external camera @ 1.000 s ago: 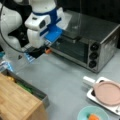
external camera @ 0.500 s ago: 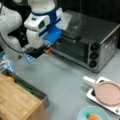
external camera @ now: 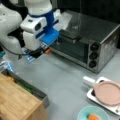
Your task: Open the drawer. Pick up the carrot. Put the carrots in the drawer.
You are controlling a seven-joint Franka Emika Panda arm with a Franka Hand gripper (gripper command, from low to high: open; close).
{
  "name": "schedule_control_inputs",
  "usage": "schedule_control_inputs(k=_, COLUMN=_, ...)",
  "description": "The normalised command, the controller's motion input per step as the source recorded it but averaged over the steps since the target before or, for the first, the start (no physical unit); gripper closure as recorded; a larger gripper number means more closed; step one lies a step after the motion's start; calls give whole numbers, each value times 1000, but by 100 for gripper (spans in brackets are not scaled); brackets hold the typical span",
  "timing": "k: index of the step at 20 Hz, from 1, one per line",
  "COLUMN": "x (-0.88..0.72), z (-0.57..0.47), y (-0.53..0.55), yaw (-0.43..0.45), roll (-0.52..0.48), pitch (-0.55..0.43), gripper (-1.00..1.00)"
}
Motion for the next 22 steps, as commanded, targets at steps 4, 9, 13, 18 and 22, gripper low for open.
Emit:
schedule_control_inputs(k=4, x=52, z=27, y=-149, yaw=88, roll=6, pitch=86, gripper=-100)
schedule_control_inputs(k=9, x=143, z=55, y=-143, yaw=197, roll=9, pitch=57, gripper=-100)
schedule_control_inputs(k=13, x=232, z=77, y=-283, yaw=165, roll=41, pitch=72, gripper=-100)
schedule_control_inputs(k=18, x=248, z=47, y=-419, yaw=74, roll=35, pitch=86, gripper=-100)
schedule_control_inputs(k=22, x=248, z=12, y=-433, yaw=30, roll=5, pitch=79, gripper=-100)
